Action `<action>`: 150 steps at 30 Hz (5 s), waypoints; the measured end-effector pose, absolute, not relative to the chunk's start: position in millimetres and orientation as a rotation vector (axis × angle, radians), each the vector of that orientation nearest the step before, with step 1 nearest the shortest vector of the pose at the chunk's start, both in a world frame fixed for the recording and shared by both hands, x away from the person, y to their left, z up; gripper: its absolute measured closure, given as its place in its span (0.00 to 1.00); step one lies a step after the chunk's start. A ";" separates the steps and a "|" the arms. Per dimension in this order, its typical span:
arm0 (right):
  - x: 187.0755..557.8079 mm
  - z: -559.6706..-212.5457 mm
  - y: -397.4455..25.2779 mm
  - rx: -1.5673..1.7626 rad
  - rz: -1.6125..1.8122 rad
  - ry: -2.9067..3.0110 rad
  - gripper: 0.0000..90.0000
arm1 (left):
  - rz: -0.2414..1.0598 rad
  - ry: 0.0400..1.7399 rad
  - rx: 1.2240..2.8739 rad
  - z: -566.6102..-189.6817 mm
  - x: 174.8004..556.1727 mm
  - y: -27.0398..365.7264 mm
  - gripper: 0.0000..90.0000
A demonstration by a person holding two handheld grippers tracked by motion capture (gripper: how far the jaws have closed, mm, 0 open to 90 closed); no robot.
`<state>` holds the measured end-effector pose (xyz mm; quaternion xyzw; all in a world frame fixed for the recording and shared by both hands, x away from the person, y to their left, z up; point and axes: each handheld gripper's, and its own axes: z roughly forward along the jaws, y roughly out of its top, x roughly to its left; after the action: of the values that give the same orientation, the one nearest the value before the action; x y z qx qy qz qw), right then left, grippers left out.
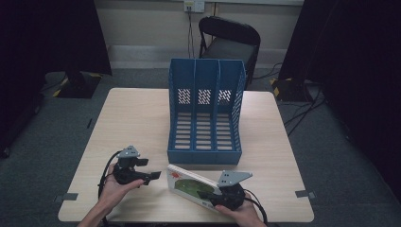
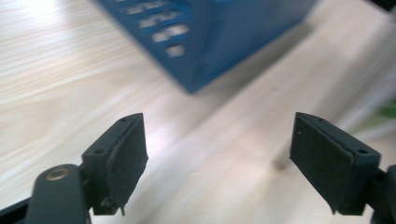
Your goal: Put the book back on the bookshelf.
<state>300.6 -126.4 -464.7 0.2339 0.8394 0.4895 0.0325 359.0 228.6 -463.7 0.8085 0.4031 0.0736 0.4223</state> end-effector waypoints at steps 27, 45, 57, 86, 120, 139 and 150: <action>298.0 -444.2 -135.1 0.714 1.589 2.531 0.85 | 0.501 1.204 2.080 -507.4 372.0 247.3 0.00; 293.3 -418.1 -145.5 0.710 1.686 2.439 0.85 | 0.498 1.202 2.078 -507.5 372.3 247.2 0.00; 303.2 -399.5 -165.6 0.789 1.660 2.298 0.85 | 0.497 1.202 2.078 -507.5 372.3 247.1 0.00; 343.2 -363.7 -199.9 0.987 1.502 2.008 0.85 | 0.495 1.199 2.081 -507.4 372.7 247.0 0.00; 408.0 -371.4 -164.5 1.277 1.240 1.738 0.85 | 0.494 1.193 2.085 -507.3 373.3 246.9 0.00; 437.4 -417.1 -153.9 1.398 1.145 1.779 0.85 | 0.494 1.193 2.085 -507.4 373.3 246.9 0.00; 442.0 -428.5 -156.2 1.429 1.098 1.811 0.85 | 0.494 1.193 2.085 -507.4 373.3 246.9 0.00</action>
<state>442.0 -156.2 -428.5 0.5355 0.6785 0.4114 0.2891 373.3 246.9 -507.4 0.8003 0.4577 0.1897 0.3377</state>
